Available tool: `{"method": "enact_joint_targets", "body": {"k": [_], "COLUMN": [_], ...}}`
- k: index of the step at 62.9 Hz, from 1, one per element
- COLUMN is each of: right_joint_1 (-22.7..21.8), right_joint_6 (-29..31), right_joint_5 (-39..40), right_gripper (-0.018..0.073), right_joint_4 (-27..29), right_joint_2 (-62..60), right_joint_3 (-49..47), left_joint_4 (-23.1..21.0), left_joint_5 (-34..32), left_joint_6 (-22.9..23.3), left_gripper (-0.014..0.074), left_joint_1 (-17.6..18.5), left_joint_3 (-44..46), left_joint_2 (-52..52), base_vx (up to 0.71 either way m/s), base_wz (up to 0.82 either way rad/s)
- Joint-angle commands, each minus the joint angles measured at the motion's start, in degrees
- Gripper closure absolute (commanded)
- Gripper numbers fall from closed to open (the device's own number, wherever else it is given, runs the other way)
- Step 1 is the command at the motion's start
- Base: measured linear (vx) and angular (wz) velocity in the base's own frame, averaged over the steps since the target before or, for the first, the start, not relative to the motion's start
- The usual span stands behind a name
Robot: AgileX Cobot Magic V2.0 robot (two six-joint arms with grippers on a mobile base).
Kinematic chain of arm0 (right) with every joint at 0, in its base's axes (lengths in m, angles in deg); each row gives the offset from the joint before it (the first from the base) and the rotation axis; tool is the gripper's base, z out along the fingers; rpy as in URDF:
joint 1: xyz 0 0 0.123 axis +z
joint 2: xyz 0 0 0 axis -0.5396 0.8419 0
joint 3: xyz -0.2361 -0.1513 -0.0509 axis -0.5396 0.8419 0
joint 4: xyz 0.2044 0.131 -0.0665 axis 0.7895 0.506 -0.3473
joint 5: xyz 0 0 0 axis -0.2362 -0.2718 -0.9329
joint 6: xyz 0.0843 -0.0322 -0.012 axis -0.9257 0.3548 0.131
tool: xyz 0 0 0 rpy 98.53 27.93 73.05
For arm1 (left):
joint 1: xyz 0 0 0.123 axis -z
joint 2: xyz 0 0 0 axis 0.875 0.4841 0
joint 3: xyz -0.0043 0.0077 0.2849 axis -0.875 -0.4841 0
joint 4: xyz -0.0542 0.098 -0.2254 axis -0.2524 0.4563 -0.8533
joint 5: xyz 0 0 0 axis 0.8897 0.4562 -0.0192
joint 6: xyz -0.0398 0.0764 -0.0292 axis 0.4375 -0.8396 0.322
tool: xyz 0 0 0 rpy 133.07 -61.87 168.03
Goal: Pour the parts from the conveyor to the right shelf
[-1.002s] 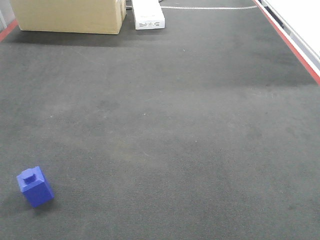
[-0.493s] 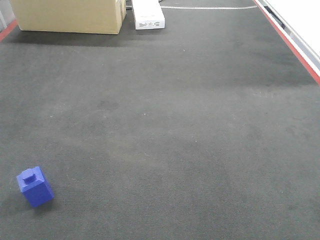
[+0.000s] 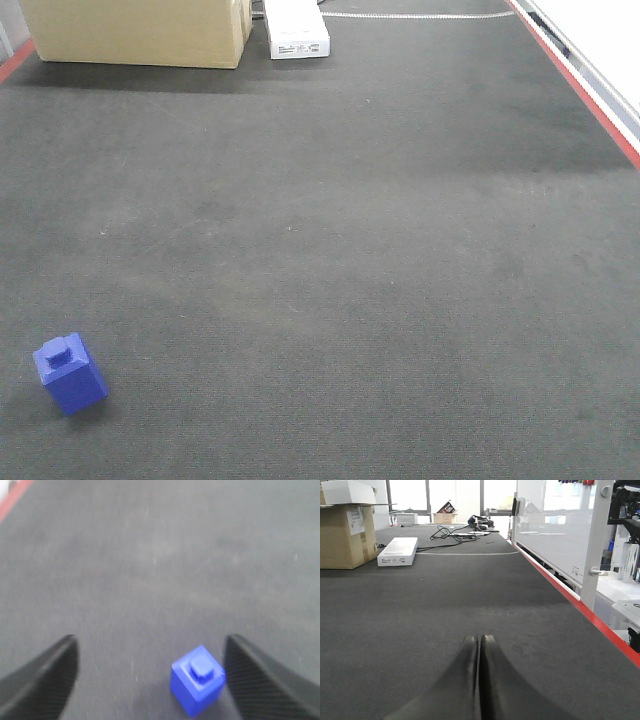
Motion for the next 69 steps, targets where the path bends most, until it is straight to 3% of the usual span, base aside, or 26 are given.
{"method": "enact_joint_targets", "body": {"k": [1, 8, 11, 23, 31, 54, 69], "right_joint_1": [-0.2, -0.2, -0.2, -0.2, -0.2, -0.2, -0.2], "right_joint_6": [0.5, 0.5, 0.5, 0.5, 0.5, 0.5, 0.5], "right_joint_5": [4.0, 4.0, 4.0, 4.0, 4.0, 4.0, 4.1], "right_gripper": [0.0568, 0.0568, 0.0568, 0.0568, 0.0568, 0.0568, 0.0568], "right_joint_4": [-0.1, -0.1, -0.1, -0.1, -0.1, -0.1, 0.0], "right_joint_2": [-1.0, -1.0, -1.0, -1.0, -1.0, -1.0, -1.0], "right_joint_3": [0.9, 0.9, 0.9, 0.9, 0.9, 0.9, 0.9], "left_joint_4": [-3.1, -7.4, -7.7, -6.0, -3.1, -2.3, -0.7], "left_joint_5": [2.5, 7.7, 10.1, 15.0, 19.4, 23.2, 23.1], "left_joint_6": [-3.1, -12.2, -13.7, -12.0, -11.0, -11.2, -19.2], "left_gripper": [-0.0016, -0.0004, 0.0006, 0.0024, 0.0024, 0.0024, 0.0024], "left_joint_1": [1.9, 5.6, 7.3, 10.5, 10.7, 10.7, 10.7], "left_joint_3": [6.3, 11.9, 14.1, 20.6, 24.2, 27.6, 27.6], "left_joint_2": [5.0, 12.6, 15.6, 28.4, 35.0, 44.2, 44.9], "base_vx": [0.00, 0.00, 0.00, 0.00, 0.00, 0.00, 0.00], "base_wz": [0.00, 0.00, 0.00, 0.00, 0.00, 0.00, 0.00]}}
